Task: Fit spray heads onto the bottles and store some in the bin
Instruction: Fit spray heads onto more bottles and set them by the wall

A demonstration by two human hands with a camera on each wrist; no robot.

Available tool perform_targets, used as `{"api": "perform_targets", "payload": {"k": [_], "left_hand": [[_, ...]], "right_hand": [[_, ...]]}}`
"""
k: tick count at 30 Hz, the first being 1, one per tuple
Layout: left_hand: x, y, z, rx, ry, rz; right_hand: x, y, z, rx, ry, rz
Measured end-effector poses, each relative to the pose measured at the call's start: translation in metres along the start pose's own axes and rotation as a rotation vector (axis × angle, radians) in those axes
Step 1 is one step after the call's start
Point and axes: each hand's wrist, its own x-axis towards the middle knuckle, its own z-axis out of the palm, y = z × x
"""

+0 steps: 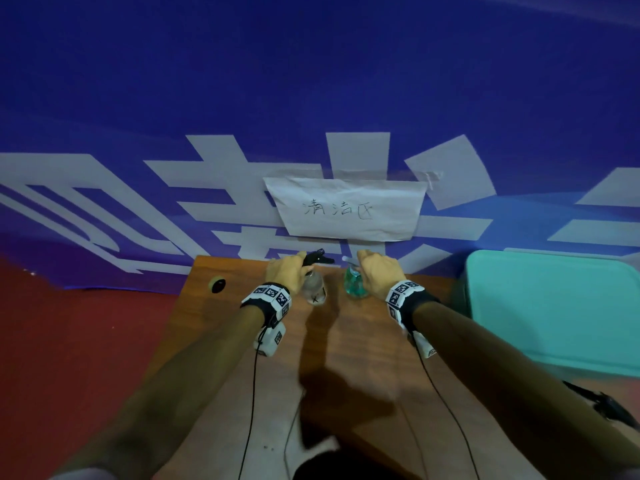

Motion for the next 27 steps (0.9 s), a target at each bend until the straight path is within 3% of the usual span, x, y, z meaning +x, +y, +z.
{"api": "perform_targets", "payload": {"k": [14,24,27], "left_hand": [[0.045,-0.016,0.006,-0.072,0.103,0.011],[0.04,-0.001,0.003,-0.123,-0.017,-0.023],[0.032,0.005,-0.002,-0.15,0.003,-0.052]], "right_hand": [[0.051,-0.024,0.029,0.067,0.016,0.048],[0.042,-0.014,0.029,0.099,0.068,0.066],[0.032,-0.009,0.027,0.156,0.066,0.096]]}}
